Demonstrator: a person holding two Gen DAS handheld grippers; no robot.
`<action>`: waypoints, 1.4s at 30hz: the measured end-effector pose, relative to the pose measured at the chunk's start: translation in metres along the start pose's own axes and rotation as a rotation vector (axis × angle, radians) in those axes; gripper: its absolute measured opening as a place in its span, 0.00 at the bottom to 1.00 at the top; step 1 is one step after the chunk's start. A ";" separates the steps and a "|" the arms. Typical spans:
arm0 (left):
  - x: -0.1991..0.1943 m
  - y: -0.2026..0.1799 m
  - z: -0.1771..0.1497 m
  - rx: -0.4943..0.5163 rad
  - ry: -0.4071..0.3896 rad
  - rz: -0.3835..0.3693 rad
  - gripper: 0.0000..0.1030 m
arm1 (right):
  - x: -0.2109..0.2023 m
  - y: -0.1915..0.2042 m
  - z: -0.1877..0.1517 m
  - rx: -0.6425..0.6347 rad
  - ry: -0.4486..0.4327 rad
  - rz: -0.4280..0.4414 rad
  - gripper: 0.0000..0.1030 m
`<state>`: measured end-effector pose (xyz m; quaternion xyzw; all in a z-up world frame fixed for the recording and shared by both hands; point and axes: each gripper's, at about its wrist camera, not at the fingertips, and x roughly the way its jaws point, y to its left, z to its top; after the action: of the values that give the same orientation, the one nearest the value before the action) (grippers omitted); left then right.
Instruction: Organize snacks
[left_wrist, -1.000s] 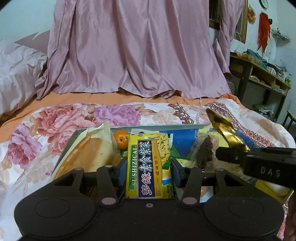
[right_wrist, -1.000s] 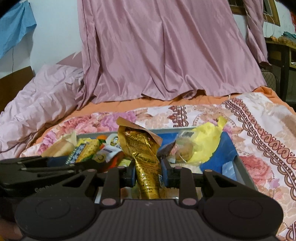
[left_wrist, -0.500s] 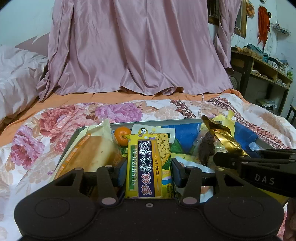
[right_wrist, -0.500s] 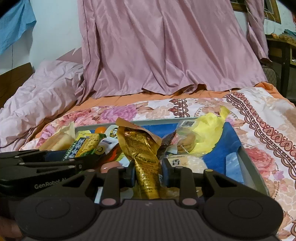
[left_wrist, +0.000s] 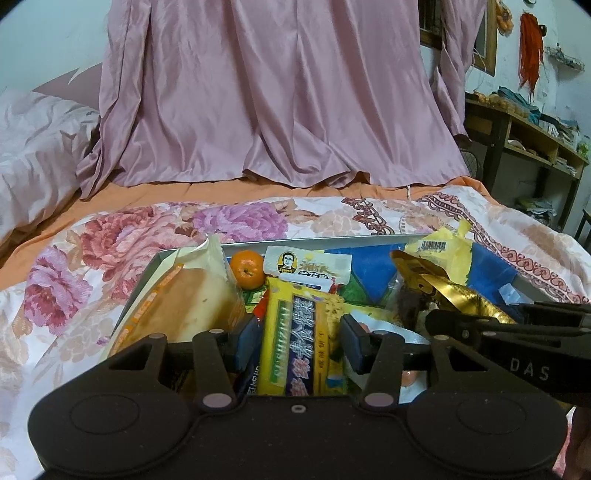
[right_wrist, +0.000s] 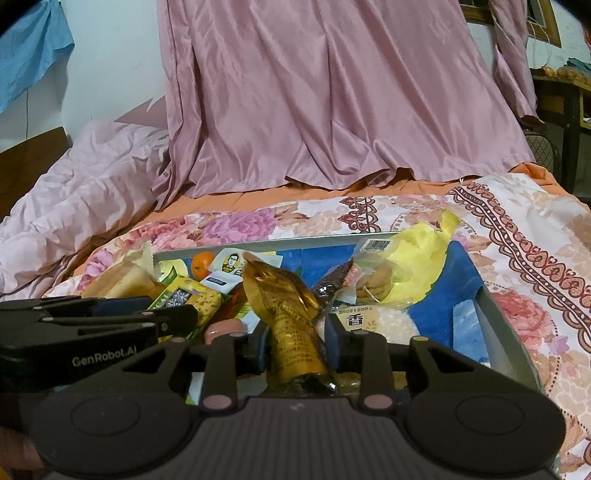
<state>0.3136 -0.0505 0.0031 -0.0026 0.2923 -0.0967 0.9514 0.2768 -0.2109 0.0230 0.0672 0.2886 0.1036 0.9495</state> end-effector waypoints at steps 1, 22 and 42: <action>0.000 0.000 0.000 0.000 0.000 -0.002 0.53 | 0.000 0.000 0.000 -0.003 -0.002 -0.003 0.37; -0.017 -0.005 0.004 -0.014 -0.041 -0.041 0.99 | -0.039 0.004 -0.015 -0.118 -0.076 -0.061 0.99; -0.062 0.001 0.002 -0.024 -0.056 -0.022 0.99 | -0.086 0.016 -0.012 -0.108 -0.106 -0.031 1.00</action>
<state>0.2646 -0.0385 0.0398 -0.0197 0.2668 -0.1038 0.9579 0.1975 -0.2148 0.0616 0.0169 0.2327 0.1003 0.9672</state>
